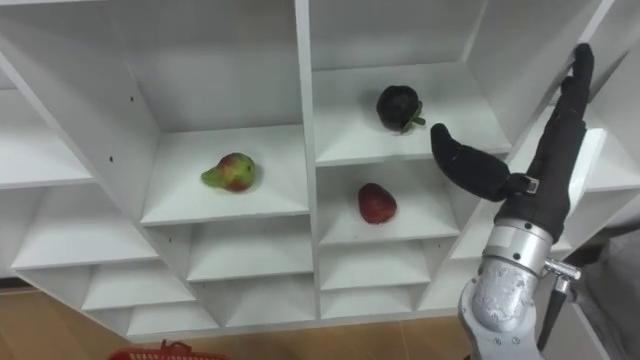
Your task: Collect fruits from the closet
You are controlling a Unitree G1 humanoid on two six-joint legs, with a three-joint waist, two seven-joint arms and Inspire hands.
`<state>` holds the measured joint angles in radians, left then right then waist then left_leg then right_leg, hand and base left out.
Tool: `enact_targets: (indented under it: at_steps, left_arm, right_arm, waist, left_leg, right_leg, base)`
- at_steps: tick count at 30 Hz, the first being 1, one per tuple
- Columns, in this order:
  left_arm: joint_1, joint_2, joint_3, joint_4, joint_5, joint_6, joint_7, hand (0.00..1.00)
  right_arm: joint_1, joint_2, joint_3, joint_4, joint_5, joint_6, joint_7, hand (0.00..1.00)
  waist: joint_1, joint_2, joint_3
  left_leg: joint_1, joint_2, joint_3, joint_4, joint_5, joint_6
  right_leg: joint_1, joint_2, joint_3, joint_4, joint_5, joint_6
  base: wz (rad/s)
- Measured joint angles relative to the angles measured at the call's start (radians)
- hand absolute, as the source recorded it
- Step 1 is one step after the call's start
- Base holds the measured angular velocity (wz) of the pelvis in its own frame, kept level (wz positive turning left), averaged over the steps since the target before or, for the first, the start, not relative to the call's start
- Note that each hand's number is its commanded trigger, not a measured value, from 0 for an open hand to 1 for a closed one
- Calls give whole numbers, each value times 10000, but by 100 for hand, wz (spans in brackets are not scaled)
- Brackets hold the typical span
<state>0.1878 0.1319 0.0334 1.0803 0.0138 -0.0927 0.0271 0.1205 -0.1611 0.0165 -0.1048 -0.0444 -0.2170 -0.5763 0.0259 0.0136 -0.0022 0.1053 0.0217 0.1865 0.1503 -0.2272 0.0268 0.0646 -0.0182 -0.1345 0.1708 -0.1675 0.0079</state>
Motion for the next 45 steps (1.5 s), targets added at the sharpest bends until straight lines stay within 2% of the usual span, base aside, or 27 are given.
enact_targets:
  at_steps: [5, 9, 15, 26, 37, 45]
  left_arm:
    - [-36, 24, -4, 2, 165, 0, -18, 100]
    - [-49, 77, 0, 49, 369, -2, -5, 100]
    - [-203, 164, -9, 437, 366, -4, 3, 100]
    - [-302, 202, -23, 639, 371, -6, 29, 100]
    - [-442, 236, -442, 597, 337, -12, 21, 100]
    - [-648, 234, -723, 596, 345, -10, 51, 100]
  right_arm:
    - [0, -12, -4, -761, -1, 115, -93, 0]
    - [0, -77, 23, -1405, -9, 119, -103, 0]
    - [0, -128, 223, -1558, -39, 98, -83, 0]
    - [-21, -525, 796, -2303, -126, -236, -8, 0]
    - [-20, -534, 914, -2618, -199, -318, 563, 0]
    - [-12, -531, 1347, -2518, -220, -331, 720, 0]
  waist:
    - [2, -85, -28]
    - [9, -164, 11]
    - [38, -217, 28]
    - [106, -220, 31]
    - [75, -139, 14]
    - [97, -106, 19]
  left_leg:
    - [-70, -25, 21, 32, 4, -3]
    - [-60, -14, 21, 33, 6, -8]
    - [-74, 1, 26, 85, 7, -8]
    - [-109, 17, 27, 77, 5, -8]
    - [-111, 15, 37, 25, 6, -9]
    - [-62, 23, 47, 97, 9, -13]
  right_leg:
    - [-112, -9, -25, 8, 1, -1]
    - [-102, -9, -49, 5, 4, -7]
    - [-105, -36, -62, 12, 11, -10]
    - [-85, -29, -116, 30, 23, -22]
    - [-136, -9, -63, -7, 24, -23]
    - [-114, 10, 99, 8, 31, -34]
  base:
    - [0]
    - [0]
    - [0]
    - [0]
    - [0]
    - [-1]
